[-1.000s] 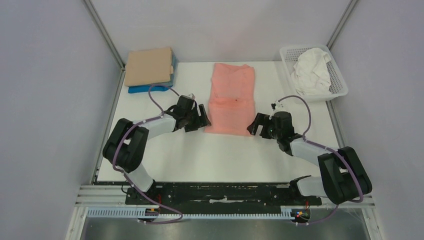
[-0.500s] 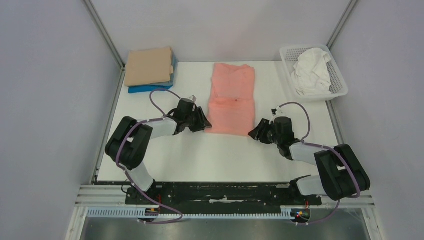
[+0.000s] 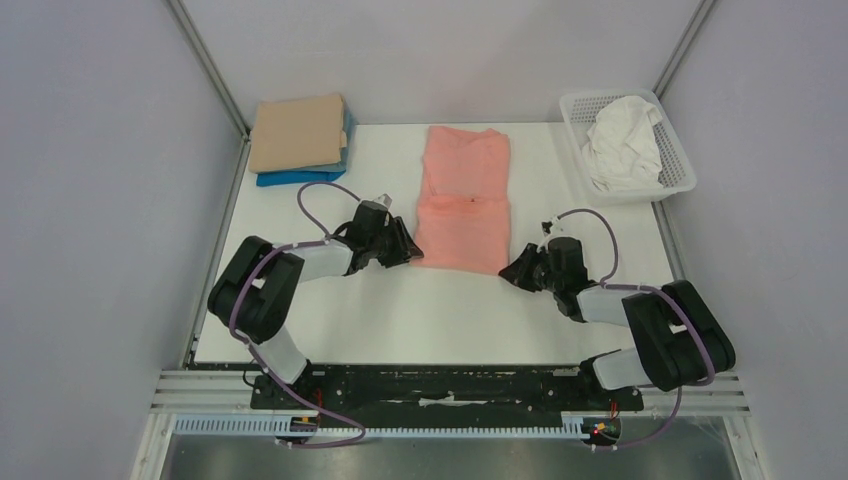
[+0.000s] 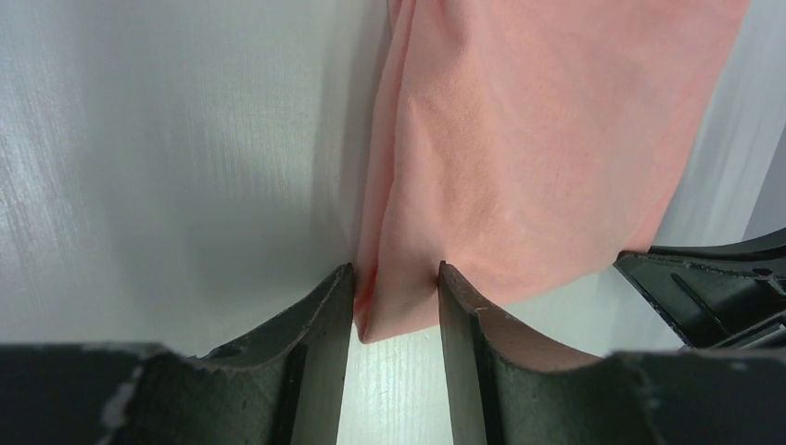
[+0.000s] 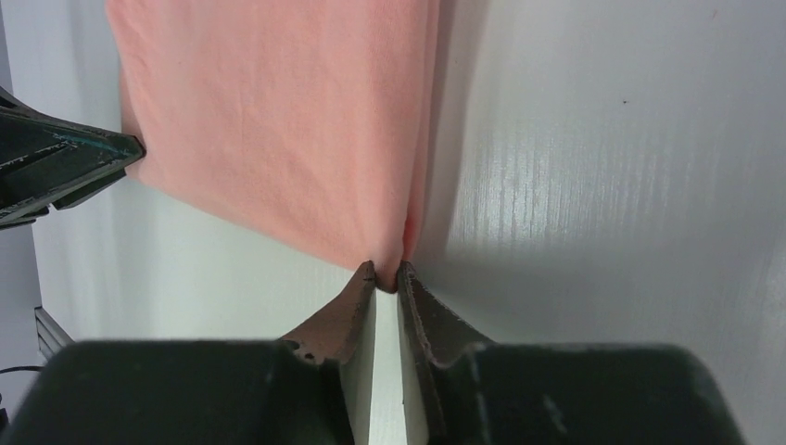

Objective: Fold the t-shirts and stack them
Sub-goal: Grab one side of the 2/3 rectangular tshirt with both arms

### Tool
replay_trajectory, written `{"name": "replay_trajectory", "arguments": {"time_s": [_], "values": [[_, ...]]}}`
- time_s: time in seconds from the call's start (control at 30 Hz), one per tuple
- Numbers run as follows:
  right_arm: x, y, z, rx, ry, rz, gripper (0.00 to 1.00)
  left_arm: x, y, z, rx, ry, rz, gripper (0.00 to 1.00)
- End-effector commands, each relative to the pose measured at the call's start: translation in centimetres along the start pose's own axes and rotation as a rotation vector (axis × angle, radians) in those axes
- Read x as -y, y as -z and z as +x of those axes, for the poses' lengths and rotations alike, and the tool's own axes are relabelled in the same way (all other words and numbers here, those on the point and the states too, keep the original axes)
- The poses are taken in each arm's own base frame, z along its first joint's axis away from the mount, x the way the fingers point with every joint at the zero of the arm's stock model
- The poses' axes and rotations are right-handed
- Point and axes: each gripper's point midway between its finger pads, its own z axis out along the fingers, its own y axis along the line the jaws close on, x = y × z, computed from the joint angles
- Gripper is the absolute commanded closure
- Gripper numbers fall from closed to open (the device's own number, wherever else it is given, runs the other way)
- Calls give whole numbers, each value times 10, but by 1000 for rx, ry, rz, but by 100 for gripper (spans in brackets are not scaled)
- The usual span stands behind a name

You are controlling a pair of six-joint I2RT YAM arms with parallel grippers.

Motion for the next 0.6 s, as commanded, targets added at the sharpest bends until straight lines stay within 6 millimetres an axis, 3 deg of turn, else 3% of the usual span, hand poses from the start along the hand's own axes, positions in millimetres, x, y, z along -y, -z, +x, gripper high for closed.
{"name": "replay_trajectory", "arguments": {"time_s": [0.0,0.07,0.2,0.3,0.37,0.4,0.57], "values": [[3,-2,9,-20,-3,-11,90,-42,1,42,-123,25,-146,54],[2,-2,9,-16,0,-23,98,-42,1,45,-140,29,-140,54],[5,1,9,4,20,-15,100,-49,1,52,-147,39,-163,54],[5,3,9,8,23,-16,100,-51,-1,57,-167,43,-164,67],[5,4,11,9,25,-18,100,-49,-2,62,-184,46,-153,92],[5,5,12,8,29,-22,100,-48,-2,63,-185,45,-148,98],[0,17,27,-29,32,-58,100,-40,10,71,-171,34,-120,98]]}}
